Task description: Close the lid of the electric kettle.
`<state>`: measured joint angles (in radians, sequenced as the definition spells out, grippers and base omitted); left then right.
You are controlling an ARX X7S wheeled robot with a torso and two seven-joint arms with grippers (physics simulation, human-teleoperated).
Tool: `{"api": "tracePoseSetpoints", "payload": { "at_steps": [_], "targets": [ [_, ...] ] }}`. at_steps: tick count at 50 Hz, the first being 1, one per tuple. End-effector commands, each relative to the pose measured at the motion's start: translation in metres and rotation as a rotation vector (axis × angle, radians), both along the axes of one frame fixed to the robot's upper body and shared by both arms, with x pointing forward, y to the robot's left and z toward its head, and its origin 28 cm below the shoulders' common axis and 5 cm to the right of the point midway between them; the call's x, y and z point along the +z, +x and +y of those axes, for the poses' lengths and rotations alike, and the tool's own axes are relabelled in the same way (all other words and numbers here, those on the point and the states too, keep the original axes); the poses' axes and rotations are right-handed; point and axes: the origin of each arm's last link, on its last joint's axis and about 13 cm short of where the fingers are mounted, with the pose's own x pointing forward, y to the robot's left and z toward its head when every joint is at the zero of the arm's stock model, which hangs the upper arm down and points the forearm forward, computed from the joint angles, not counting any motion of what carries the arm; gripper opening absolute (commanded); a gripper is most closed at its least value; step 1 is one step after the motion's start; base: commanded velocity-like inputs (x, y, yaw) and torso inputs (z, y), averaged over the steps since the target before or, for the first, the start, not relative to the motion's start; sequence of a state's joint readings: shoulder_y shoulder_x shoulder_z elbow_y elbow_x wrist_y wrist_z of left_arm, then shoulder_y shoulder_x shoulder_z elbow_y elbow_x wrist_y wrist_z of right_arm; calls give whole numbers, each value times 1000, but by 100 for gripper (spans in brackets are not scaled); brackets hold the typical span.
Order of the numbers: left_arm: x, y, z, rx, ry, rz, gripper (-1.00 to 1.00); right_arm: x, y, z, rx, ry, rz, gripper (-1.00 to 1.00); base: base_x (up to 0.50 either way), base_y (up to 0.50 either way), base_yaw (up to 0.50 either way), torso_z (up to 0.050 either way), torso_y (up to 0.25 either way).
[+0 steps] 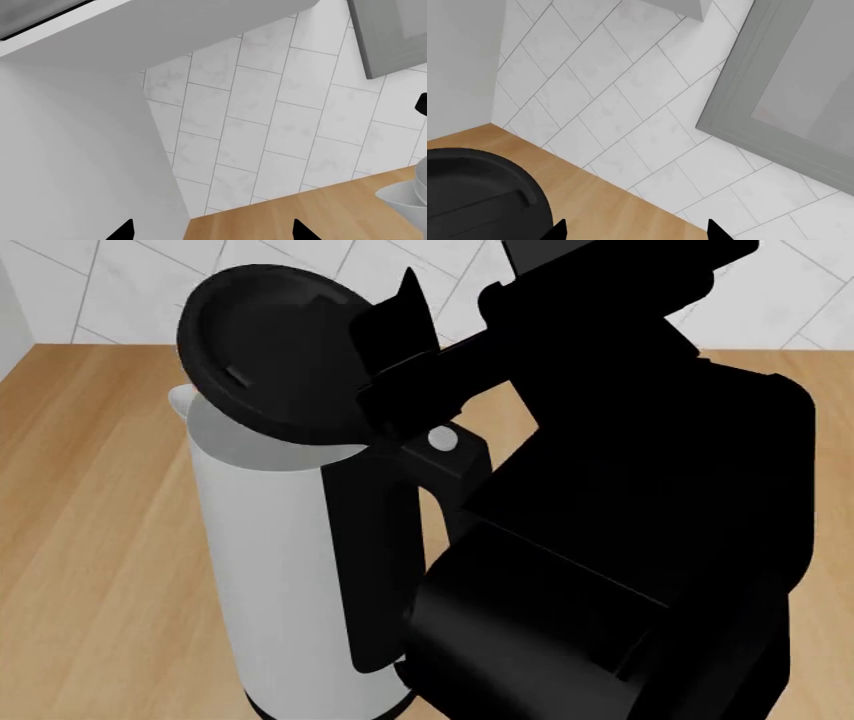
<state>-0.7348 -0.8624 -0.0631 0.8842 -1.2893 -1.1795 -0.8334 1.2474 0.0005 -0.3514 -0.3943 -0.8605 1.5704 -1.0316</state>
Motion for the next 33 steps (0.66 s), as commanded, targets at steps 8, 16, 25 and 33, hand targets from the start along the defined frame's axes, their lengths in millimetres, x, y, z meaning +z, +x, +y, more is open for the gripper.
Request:
{"api": "tracePoseSetpoints", "payload": {
  "at_steps": [8, 16, 25, 33],
  "targets": [
    [-3, 0, 3, 8, -8, 5, 100, -3, 8, 10, 24, -14, 15, 100, 0, 0, 0, 0, 0],
    [-3, 0, 3, 6, -9, 6, 100, -1, 2, 4, 15, 4, -3, 100, 0, 0, 0, 0, 0],
    [-6, 0, 3, 5, -16, 12, 100, -3, -38, -21, 9, 37, -80, 100, 0, 0, 0, 0, 0],
    [-7, -1, 1, -3, -18, 13, 100, -27, -55, -24, 9, 47, -95, 100, 0, 0, 0, 0, 0]
  ]
}}
